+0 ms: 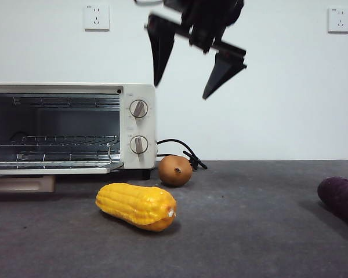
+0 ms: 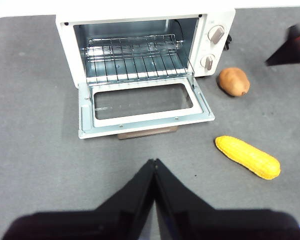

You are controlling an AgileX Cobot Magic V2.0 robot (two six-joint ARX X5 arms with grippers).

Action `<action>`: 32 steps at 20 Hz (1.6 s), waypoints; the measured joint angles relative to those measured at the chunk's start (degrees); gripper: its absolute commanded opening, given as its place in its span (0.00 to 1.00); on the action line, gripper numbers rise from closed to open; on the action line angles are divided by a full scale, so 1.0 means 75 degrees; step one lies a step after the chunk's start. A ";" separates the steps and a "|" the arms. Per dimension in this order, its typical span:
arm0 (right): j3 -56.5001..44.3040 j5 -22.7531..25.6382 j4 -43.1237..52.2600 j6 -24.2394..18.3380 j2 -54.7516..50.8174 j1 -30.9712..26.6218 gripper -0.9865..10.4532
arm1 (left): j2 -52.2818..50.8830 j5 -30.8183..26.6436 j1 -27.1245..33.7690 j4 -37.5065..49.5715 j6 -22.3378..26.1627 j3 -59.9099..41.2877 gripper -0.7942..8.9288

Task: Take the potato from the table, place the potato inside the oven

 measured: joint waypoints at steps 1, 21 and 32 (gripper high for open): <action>0.0117 0.0082 0.0003 -0.0070 0.0233 -0.0006 0.73 | -0.0003 0.0006 0.0000 0.0000 -0.0050 0.0000 0.08; 0.0408 0.0446 0.2005 -0.0184 0.2503 -0.0560 0.72 | -0.0796 0.0571 0.0000 0.0000 -0.0740 -0.2486 0.08; 0.0408 0.0236 0.1816 -0.0181 0.2769 -0.0507 0.13 | -0.1256 0.1422 0.0000 0.0000 -0.0099 -0.2486 0.08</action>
